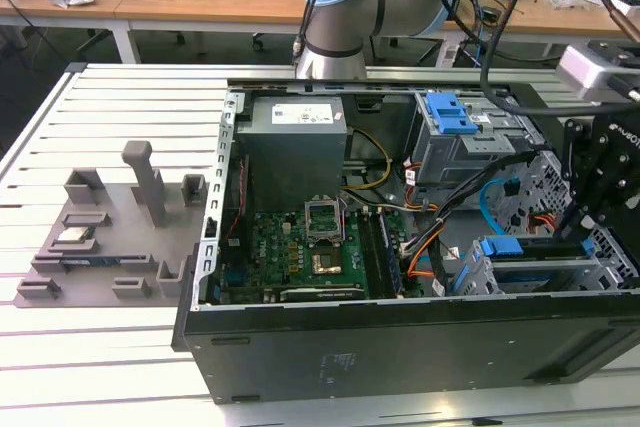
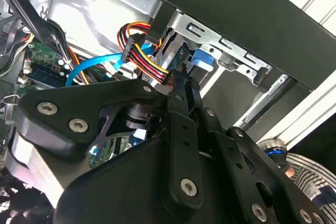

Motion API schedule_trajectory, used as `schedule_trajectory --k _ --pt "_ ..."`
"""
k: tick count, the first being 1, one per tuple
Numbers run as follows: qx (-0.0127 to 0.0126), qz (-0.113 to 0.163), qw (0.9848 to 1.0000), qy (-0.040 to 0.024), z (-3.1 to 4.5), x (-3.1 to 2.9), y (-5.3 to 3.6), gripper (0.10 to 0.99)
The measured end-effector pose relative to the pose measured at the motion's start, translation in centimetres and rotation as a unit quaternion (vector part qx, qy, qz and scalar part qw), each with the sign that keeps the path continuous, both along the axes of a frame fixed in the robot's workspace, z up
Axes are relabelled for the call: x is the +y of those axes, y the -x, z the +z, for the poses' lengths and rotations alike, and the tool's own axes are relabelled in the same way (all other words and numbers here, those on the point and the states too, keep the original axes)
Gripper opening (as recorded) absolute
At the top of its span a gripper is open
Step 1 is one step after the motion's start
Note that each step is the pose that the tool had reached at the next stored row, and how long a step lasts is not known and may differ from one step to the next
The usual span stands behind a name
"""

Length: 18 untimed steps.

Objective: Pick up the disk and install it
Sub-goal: 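Insert the first disk wire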

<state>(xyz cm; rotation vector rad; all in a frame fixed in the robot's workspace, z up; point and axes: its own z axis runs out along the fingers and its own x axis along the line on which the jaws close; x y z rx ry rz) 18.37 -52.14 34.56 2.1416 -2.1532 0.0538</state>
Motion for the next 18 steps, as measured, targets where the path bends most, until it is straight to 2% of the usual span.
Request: schedule_trajectory --k 1,3,9,12,18 --pt "0.0 -0.019 0.9998 0.0002 -0.27 0.35 -0.06 0.169" --pt "0.0 -0.021 0.9998 0.0004 -0.66 0.35 -0.17 0.169" --pt "0.0 -0.021 0.9998 -0.0005 -0.56 0.35 -0.17 0.169" --pt "0.0002 -0.021 0.9998 -0.0052 -0.5 0.35 -0.18 0.169" --pt "0.0001 -0.021 0.9998 -0.0053 -0.66 0.24 -0.17 0.169"
